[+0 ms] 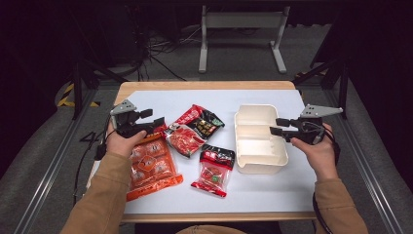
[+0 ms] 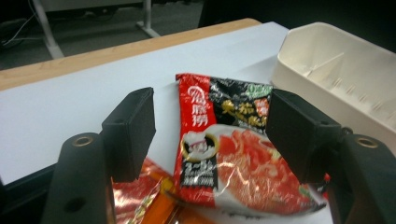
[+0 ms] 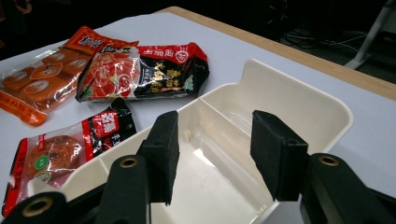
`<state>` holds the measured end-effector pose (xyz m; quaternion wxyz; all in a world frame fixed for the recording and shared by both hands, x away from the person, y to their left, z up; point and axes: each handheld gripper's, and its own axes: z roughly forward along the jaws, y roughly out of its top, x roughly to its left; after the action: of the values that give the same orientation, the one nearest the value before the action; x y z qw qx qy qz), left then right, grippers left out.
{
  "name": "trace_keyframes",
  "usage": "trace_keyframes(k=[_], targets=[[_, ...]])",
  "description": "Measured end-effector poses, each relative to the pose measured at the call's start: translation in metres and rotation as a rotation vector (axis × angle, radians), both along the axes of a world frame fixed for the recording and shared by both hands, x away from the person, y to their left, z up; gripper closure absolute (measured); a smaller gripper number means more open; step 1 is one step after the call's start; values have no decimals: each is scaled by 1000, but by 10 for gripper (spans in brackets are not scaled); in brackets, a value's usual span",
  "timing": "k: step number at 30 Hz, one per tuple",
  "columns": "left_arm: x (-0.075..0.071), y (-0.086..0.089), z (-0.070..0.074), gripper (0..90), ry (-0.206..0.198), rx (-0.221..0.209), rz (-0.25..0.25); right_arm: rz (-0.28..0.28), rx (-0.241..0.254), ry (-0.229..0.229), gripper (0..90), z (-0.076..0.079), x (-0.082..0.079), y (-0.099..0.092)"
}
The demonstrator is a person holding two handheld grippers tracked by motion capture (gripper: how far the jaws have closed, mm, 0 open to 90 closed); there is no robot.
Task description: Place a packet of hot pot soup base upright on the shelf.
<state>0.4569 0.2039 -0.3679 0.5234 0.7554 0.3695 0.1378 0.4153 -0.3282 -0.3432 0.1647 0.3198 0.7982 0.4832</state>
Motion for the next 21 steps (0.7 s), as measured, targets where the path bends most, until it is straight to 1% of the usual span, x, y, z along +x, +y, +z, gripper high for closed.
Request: trace_keyframes(k=[2,3,4,5,6,8,9,11,12,13,15,16,17,19,20,21], targets=[[5,-6,4,307,-3,27,5,2,-1,-1,521,0,-1,0],[7,-9,5,296,-8,24,7,2,-3,-2,520,0,-1,0],[10,-12,7,272,5,44,-7,1,-5,-1,521,0,-1,0],[12,-14,7,229,1,54,-14,0,-9,2,520,-1,-2,0],[14,-16,8,225,0,58,-20,0,-12,3,520,-1,-2,-1],[18,-20,9,231,-9,60,-24,-2,-15,7,520,-2,-3,-1],[20,-22,9,238,0,74,-34,-3,-15,5,520,-2,-4,-2],[26,-27,9,239,-4,96,-36,-6,-13,6,520,-2,-4,-3],[28,-30,8,239,9,94,-36,-7,-12,7,520,-2,-4,-3],[28,-30,8,238,9,94,-36,-7,-12,7,520,-2,-4,-3],[35,-35,5,243,18,86,-48,-6,-10,7,519,-2,-4,-3],[38,-36,3,263,15,76,-54,-6,-9,8,518,-2,-4,-3],[42,-39,1,285,29,68,-61,-4,-9,7,517,-2,-3,-3],[50,-44,0,297,37,99,-67,2,-11,8,517,-3,-2,-1],[53,-48,-1,297,48,103,-68,3,-14,8,516,-3,-2,0],[55,-51,-1,297,45,106,-65,6,-17,9,516,-3,-1,1]])
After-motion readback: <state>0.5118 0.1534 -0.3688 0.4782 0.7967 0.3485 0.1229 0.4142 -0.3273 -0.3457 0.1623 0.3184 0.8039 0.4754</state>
